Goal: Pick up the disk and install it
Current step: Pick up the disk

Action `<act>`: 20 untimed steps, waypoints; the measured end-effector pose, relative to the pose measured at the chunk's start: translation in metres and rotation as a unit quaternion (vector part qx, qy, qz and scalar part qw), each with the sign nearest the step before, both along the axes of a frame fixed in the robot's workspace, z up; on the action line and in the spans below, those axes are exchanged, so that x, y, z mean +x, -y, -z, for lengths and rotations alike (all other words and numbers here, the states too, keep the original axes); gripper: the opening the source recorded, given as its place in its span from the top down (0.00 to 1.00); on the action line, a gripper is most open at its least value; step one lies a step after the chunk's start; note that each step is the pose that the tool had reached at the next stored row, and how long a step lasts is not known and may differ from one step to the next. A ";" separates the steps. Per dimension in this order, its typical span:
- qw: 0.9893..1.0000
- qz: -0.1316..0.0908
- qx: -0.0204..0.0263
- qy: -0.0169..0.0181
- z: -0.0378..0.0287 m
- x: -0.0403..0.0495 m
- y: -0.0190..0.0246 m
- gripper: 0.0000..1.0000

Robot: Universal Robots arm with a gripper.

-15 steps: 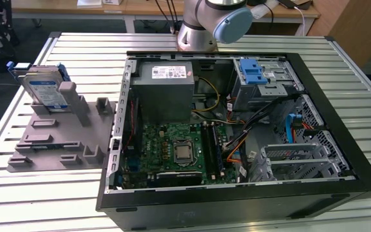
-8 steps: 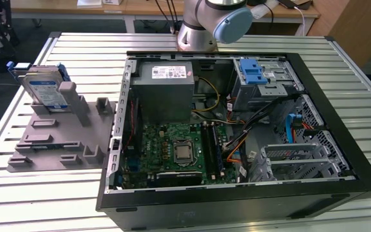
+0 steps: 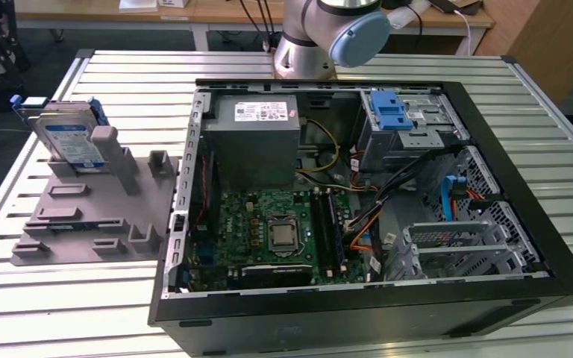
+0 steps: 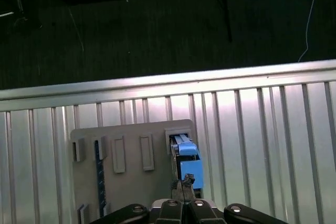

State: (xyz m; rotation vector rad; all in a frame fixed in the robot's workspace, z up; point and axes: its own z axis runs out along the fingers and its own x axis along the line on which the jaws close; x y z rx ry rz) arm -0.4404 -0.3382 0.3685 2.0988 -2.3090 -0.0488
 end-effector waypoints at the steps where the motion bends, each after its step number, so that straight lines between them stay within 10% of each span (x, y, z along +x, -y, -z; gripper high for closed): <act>1: 1.000 -0.004 0.000 0.000 0.0001 0.0000 0.0000 0.89; 20: 1.000 -0.010 0.000 0.000 0.0005 0.0001 0.0000 0.84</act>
